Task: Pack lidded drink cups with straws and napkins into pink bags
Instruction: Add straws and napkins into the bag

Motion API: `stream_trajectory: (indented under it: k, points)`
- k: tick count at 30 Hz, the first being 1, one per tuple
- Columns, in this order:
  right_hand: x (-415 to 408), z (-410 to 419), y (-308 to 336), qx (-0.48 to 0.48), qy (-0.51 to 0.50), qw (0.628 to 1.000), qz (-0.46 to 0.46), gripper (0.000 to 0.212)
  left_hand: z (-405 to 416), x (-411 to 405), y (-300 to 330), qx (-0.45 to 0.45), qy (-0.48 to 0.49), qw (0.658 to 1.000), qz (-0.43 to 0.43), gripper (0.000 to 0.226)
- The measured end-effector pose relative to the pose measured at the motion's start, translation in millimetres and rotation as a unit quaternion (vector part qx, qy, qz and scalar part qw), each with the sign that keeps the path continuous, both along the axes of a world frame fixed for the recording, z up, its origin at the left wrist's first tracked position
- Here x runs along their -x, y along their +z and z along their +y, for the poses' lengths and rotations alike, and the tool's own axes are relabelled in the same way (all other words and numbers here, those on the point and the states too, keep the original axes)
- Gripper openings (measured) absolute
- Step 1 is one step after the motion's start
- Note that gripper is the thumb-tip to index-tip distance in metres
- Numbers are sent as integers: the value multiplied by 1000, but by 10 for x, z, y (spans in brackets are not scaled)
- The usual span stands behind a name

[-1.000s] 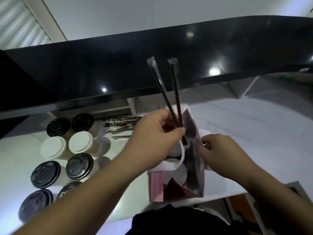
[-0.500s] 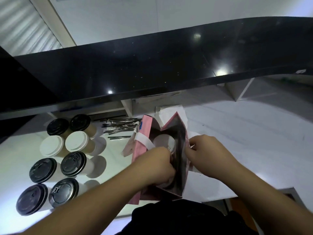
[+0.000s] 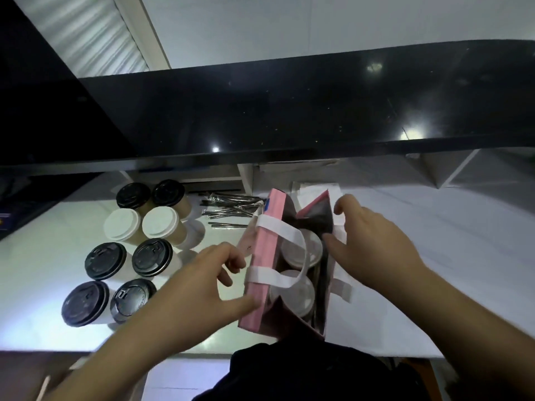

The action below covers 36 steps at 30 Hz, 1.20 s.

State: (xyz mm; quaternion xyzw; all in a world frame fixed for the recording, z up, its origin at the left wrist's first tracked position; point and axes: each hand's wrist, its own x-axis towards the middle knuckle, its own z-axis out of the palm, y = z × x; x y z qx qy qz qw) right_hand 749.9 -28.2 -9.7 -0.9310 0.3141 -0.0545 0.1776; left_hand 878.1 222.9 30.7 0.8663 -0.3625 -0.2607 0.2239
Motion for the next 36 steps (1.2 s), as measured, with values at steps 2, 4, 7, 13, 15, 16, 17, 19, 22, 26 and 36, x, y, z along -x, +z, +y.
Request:
stream_trajectory:
  k: [2,4,7,13,15,16,17,19,22,26,36]
  points:
    - [-138,-15,25,20,29,999,-31,45,123,100,-102,-19,-19,1000,4,64]
    - [-285,-83,50,53,49,997,-31,55,184,180,-174,-32,-38,999,5,68]
    - [-484,-219,95,57,73,995,21,55,215,250,-239,-21,-55,998,-17,62]
    - [-570,-357,32,-12,58,996,67,39,239,227,-330,62,-26,997,-22,37]
    - [-495,-398,6,-18,48,997,58,31,216,164,-327,95,-1,996,-2,28]
    - [-444,-417,-3,-19,44,997,56,26,195,126,-328,108,13,994,4,23]
    - [-390,-426,-10,-22,38,997,57,22,173,83,-330,121,28,992,9,21]
    - [-283,-424,-25,-33,27,997,69,18,127,13,-336,135,36,990,21,22]
    - [-142,-406,-46,-40,17,996,73,19,87,-4,-376,133,-15,991,20,43]
    - [15,-401,-32,-49,-8,997,53,20,-12,-31,-455,133,-20,991,-14,44]
    - [381,-102,-24,-157,-51,986,38,24,-302,-670,-633,170,-1,978,-123,19]
